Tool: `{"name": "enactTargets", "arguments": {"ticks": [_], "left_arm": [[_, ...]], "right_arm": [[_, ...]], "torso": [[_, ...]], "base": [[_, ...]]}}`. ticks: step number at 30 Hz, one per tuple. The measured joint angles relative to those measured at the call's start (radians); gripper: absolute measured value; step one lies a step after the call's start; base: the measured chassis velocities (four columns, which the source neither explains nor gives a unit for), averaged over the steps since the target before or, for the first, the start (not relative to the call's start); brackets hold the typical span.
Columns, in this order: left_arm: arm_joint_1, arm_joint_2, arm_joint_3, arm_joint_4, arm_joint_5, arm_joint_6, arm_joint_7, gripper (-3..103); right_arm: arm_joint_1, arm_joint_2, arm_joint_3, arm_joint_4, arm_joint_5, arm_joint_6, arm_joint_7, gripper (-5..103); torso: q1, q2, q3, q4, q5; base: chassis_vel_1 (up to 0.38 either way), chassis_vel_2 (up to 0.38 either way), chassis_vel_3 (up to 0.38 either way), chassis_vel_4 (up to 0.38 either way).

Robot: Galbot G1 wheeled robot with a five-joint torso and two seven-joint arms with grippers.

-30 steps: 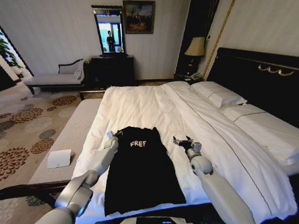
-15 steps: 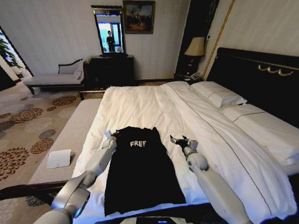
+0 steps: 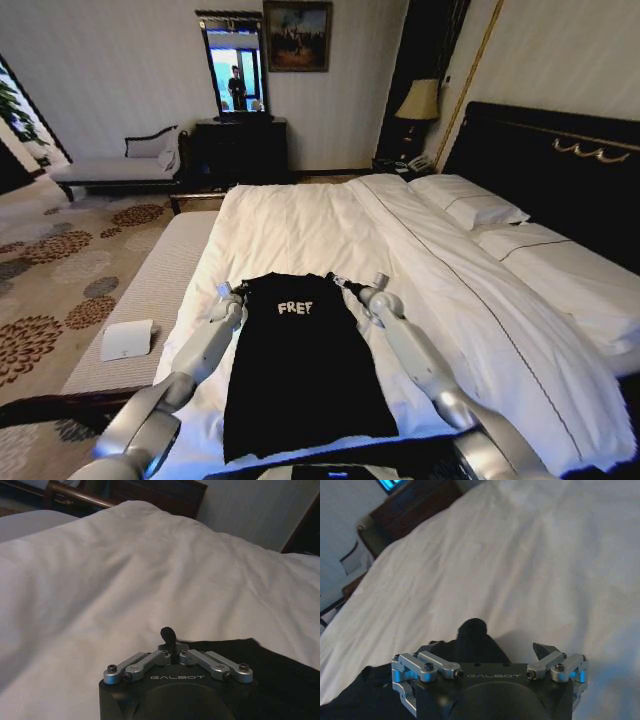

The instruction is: Fold the clothes on the bed.

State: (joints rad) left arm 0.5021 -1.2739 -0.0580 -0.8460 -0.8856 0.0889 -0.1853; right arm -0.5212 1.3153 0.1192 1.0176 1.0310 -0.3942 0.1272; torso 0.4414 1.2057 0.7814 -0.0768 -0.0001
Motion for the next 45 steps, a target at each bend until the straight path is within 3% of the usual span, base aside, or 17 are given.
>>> {"name": "enactTargets", "arguments": {"ticks": [17, 20, 27, 29, 31, 38, 40, 43, 45], "left_arm": [[-0.003, -0.018, 0.006, -0.006, 0.018, -0.002, 0.004, 2], [-0.003, -0.018, 0.006, -0.004, 0.02, -0.002, 0.007, 2], [-0.005, -0.022, 0.004, 0.003, 0.022, -0.004, 0.017, 2], [-0.005, -0.023, 0.004, 0.004, 0.022, -0.004, 0.018, 2], [-0.006, -0.024, 0.004, 0.006, 0.023, -0.004, 0.02, 2], [-0.006, -0.026, 0.004, 0.007, 0.024, -0.005, 0.023, 2], [-0.006, -0.031, 0.004, 0.007, 0.025, -0.006, 0.023, 2], [-0.007, -0.032, 0.006, 0.007, 0.026, -0.006, 0.023, 2], [-0.008, -0.032, 0.006, 0.004, 0.026, -0.006, 0.022, 2]], "right_arm": [[0.084, 0.057, 0.024, -0.206, -0.064, 0.02, -0.083, 100], [0.099, 0.066, 0.025, -0.235, -0.087, 0.026, -0.092, 95], [0.105, 0.078, 0.014, -0.258, -0.137, 0.037, -0.107, 61], [0.105, 0.08, 0.013, -0.26, -0.141, 0.038, -0.108, 61], [0.106, 0.085, 0.014, -0.267, -0.148, 0.045, -0.109, 50], [0.107, 0.083, 0.009, -0.267, -0.169, 0.07, -0.117, 28], [0.103, 0.083, 0.006, -0.267, -0.179, 0.077, -0.121, 16], [0.099, 0.082, 0.006, -0.266, -0.18, 0.08, -0.122, 12], [0.095, 0.081, 0.006, -0.257, -0.179, 0.082, -0.123, 3]], "torso": [[0.0, 0.0, 0.0, -0.0003, 0.0002], [0.0, 0.0, 0.0, -0.0002, 0.0001], [0.0, 0.0, 0.0, -0.0003, 0.0001], [0.0, 0.0, 0.0, -0.0003, 0.0001], [0.0, 0.0, 0.0, -0.0002, 0.0001], [0.0, 0.0, 0.0, -0.0002, 0.0001], [0.0, 0.0, 0.0, -0.0002, 0.0001], [0.0, 0.0, 0.0, -0.0002, 0.0001], [0.0, 0.0, 0.0, -0.0002, 0.0002]], "base": [[0.0, 0.0, 0.0, 0.0], [0.0, 0.0, 0.0, 0.0], [0.0, 0.0, 0.0, 0.0], [0.0, 0.0, 0.0, 0.0], [0.0, 0.0, 0.0, 0.0], [0.0, 0.0, 0.0, 0.0], [0.0, 0.0, 0.0, 0.0], [0.0, 0.0, 0.0, 0.0], [0.0, 0.0, 0.0, 0.0]]}}
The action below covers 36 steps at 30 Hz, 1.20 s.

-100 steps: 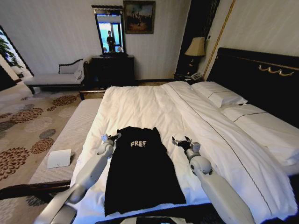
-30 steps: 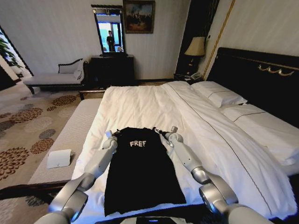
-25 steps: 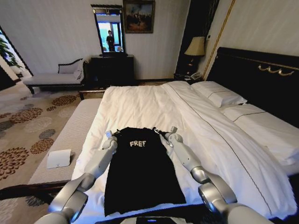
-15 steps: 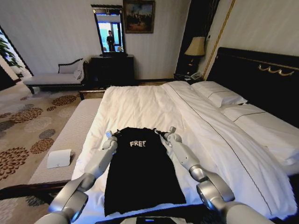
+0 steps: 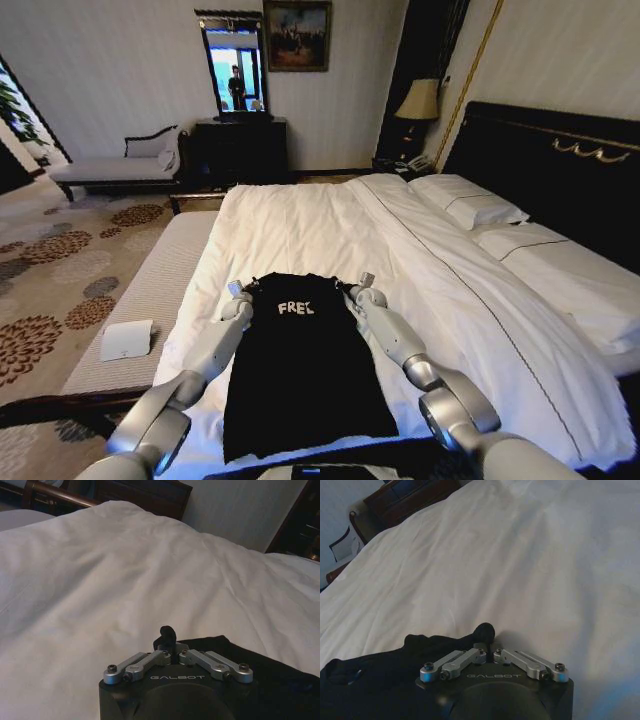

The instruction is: Fold the clothes on the bed.

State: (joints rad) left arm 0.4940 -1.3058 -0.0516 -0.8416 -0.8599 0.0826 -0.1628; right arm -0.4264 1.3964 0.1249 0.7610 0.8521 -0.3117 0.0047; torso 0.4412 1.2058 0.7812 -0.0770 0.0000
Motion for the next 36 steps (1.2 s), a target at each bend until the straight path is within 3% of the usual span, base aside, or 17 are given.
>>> {"name": "enactTargets", "arguments": {"ticks": [15, 24, 30, 33, 36], "left_arm": [[0.005, 0.05, 0.002, -0.1, -0.031, 0.002, -0.049, 2], [-0.069, 0.13, 0.037, -0.236, -0.125, 0.011, -0.1, 2], [-0.184, 0.15, 0.092, -0.237, -0.145, 0.022, -0.095, 2], [-0.265, 0.121, 0.12, -0.17, -0.147, 0.022, -0.081, 2], [-0.302, 0.106, 0.136, -0.123, -0.147, 0.02, -0.067, 2]], "right_arm": [[-0.053, -0.057, -0.024, 0.205, 0.03, 0.0, 0.027, 1], [-0.049, -0.107, -0.046, 0.364, 0.027, 0.022, 0.074, 1], [0.009, -0.108, -0.055, 0.355, -0.033, 0.104, 0.1, 1], [0.069, -0.088, -0.051, 0.299, -0.044, 0.165, 0.108, 1], [0.113, -0.078, -0.059, 0.252, -0.063, 0.183, 0.109, 1]], "torso": [[0.0, 0.0, 0.0, 0.0, -0.0002], [0.0, 0.0, 0.0, 0.0, -0.0001], [0.0, 0.0, 0.0, 0.0, 0.0001], [0.0, 0.0, 0.0, 0.0, 0.0], [0.0, 0.0, 0.0, -0.0003, 0.0]], "base": [[0.0, 0.0, 0.0, 0.0], [0.0, 0.0, 0.0, 0.0], [0.0, 0.0, 0.0, 0.0], [0.0, 0.0, 0.0, 0.0], [0.0, 0.0, 0.0, 0.0]]}}
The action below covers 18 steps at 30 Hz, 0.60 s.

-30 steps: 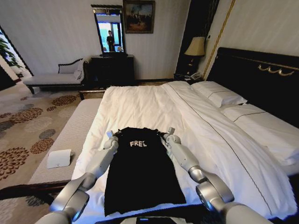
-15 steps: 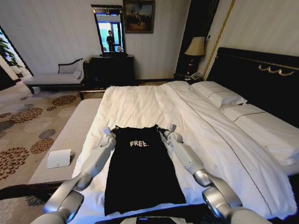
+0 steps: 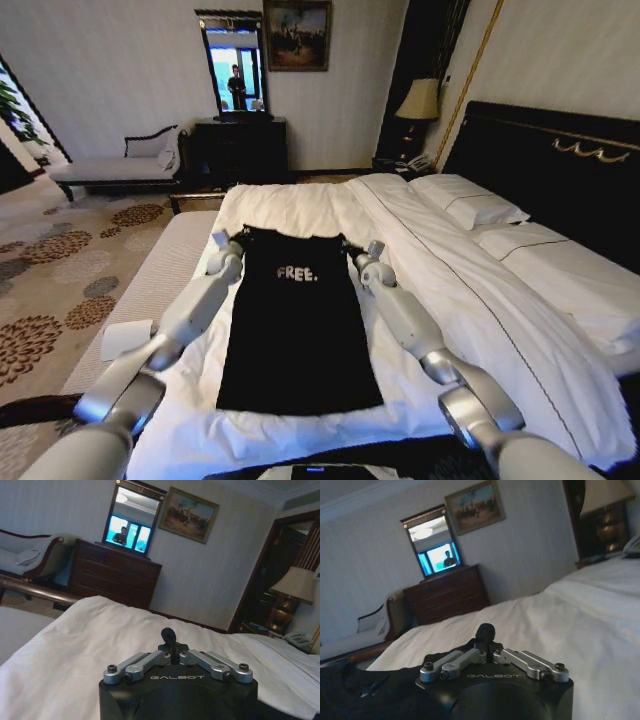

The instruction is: Fold the clothes on the bed.

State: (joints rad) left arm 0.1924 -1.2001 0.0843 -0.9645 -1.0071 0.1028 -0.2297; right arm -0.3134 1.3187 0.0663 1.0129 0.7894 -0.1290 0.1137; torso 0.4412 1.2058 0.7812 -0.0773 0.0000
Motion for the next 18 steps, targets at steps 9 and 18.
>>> {"name": "enactTargets", "arguments": {"ticks": [9, 18], "left_arm": [[-0.05, -0.061, 0.009, 0.122, 0.029, -0.018, 0.034, 2], [-0.021, -0.066, -0.025, 0.121, 0.06, -0.042, 0.04, 2]], "right_arm": [[0.11, 0.043, -0.027, -0.172, -0.061, 0.06, -0.028, 1], [0.082, 0.048, -0.027, -0.176, -0.11, 0.101, -0.042, 1]], "torso": [[0.0, 0.0, 0.0, 0.0006, -0.0002], [0.0, 0.0, 0.0, 0.0001, -0.0001]], "base": [[0.0, 0.0, 0.0, 0.0], [0.0, 0.0, 0.0, 0.0]]}}
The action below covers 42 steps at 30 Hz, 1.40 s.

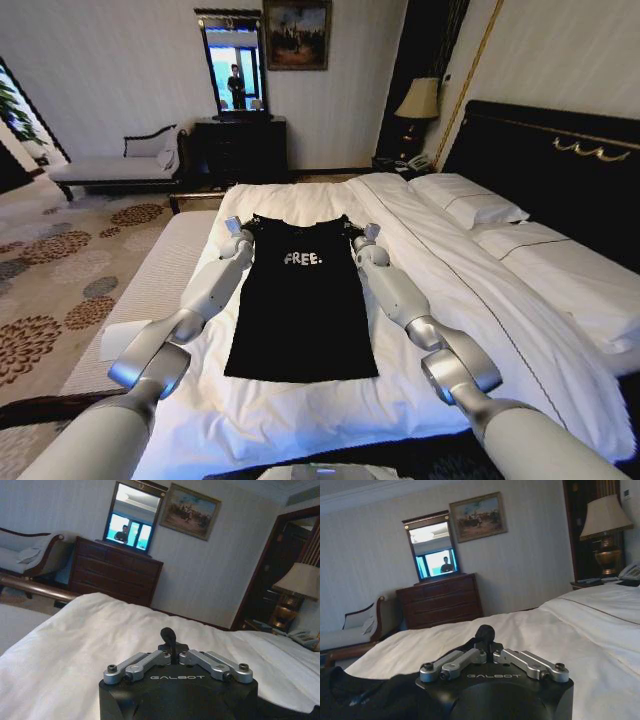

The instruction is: Fold the clothes on the bed.

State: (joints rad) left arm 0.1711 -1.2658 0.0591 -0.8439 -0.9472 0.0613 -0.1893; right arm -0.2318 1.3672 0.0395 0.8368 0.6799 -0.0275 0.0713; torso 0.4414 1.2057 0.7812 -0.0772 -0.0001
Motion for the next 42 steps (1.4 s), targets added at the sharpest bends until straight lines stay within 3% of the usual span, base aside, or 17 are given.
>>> {"name": "enactTargets", "arguments": {"ticks": [7, 12, 35, 42], "left_arm": [[0.088, 0.029, -0.026, -0.101, 0.015, -0.015, -0.008, 2], [0.216, 0.066, -0.047, -0.231, 0.05, -0.041, -0.005, 2], [0.591, 0.136, -0.122, -0.552, 0.144, -0.125, -0.014, 2], [0.788, 0.16, -0.182, -0.696, 0.175, -0.139, -0.021, 2]], "right_arm": [[-0.1, -0.02, 0.0, 0.109, -0.034, 0.007, 0.004, 1], [-0.229, -0.043, -0.003, 0.23, -0.073, 0.019, 0.028, 1], [-0.597, -0.106, 0.027, 0.567, -0.157, 0.044, 0.056, 1], [-0.773, -0.124, 0.083, 0.696, -0.201, 0.066, 0.053, 1]], "torso": [[0.0, 0.0, 0.0, 0.0005, 0.0], [0.0, 0.0, 0.0, 0.0, 0.0002], [0.0, 0.0, 0.0, 0.0002, 0.0001], [0.0, 0.0, 0.0, 0.0002, 0.0]], "base": [[0.0, 0.0, 0.0, 0.0], [0.0, 0.0, 0.0, 0.0], [0.0, 0.0, 0.0, 0.0], [0.0, 0.0, 0.0, 0.0]]}}
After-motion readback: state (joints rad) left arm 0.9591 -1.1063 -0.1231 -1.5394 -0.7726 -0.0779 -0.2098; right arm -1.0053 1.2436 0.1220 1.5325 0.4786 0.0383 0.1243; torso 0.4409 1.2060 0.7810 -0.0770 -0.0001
